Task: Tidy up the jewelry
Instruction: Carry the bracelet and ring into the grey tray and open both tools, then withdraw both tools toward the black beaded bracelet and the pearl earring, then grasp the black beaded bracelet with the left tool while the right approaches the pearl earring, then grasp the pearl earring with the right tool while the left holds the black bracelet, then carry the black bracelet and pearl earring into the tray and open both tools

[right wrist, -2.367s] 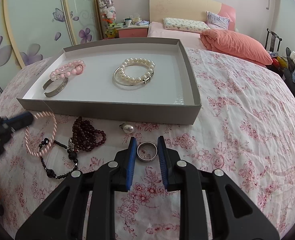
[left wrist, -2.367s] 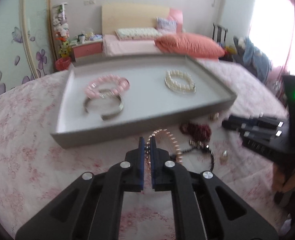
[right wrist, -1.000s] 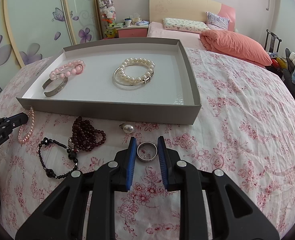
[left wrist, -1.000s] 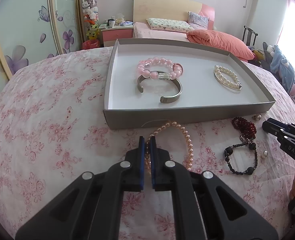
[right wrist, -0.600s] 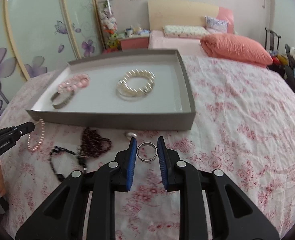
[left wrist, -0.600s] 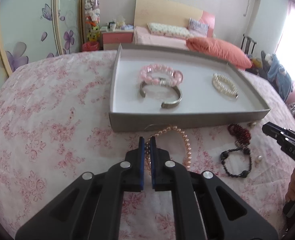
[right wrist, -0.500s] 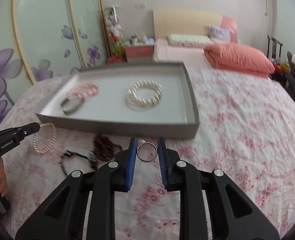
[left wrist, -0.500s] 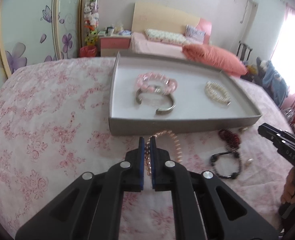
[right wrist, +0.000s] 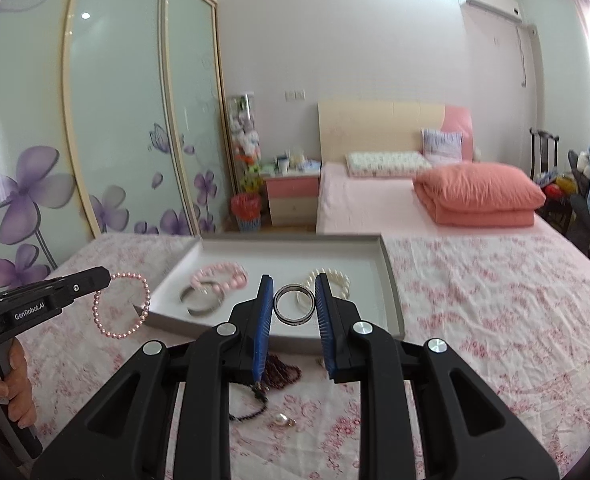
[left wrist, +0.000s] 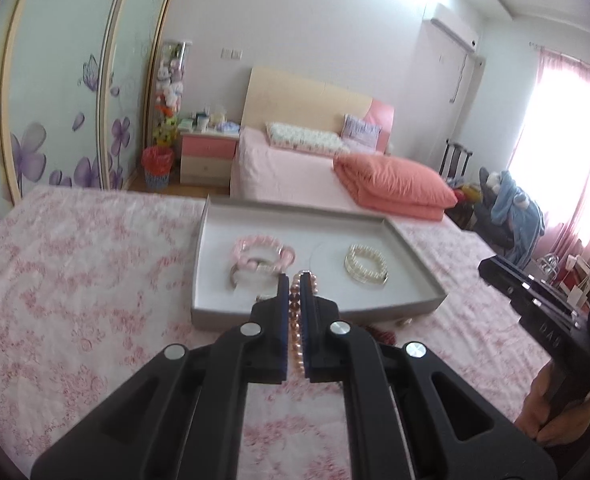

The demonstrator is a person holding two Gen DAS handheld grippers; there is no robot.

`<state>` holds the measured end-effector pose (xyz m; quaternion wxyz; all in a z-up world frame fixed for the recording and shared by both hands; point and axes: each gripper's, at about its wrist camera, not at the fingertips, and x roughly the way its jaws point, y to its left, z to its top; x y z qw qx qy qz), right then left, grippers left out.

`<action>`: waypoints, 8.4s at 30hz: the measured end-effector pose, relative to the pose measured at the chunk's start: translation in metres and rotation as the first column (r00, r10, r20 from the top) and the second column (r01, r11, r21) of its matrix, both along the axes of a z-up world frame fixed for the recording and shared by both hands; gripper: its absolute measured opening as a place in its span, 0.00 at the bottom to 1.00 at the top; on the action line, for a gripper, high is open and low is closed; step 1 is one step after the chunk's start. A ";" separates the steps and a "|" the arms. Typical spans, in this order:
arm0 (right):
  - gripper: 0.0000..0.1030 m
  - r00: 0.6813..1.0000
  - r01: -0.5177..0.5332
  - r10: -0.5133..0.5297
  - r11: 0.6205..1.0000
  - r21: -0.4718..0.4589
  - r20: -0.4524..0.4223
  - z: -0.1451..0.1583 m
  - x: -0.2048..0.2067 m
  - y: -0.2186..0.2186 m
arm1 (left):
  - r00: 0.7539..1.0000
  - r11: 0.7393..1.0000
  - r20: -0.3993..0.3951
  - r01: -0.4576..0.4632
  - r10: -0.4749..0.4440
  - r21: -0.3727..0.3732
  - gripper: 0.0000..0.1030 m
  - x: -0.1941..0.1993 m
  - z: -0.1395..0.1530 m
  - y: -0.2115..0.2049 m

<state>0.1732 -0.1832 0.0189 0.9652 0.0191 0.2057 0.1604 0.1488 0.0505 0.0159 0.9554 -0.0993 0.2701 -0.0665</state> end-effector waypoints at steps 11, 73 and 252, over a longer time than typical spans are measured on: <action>0.22 0.997 -0.002 0.000 1.000 0.030 0.079 0.017 -0.004 0.002 | 0.996 0.999 0.090 0.008 -0.011 0.033 0.06 -0.010 0.036 -0.016; 0.55 0.988 0.080 -0.072 0.996 0.050 -0.135 -0.030 0.116 0.000 | 0.991 0.997 -0.113 -0.072 0.075 0.029 0.18 0.122 -0.031 0.010; 0.14 0.999 0.017 -0.017 1.000 0.020 0.029 0.016 0.006 -0.007 | 0.999 0.999 0.035 0.002 -0.004 0.055 0.11 0.004 0.037 -0.008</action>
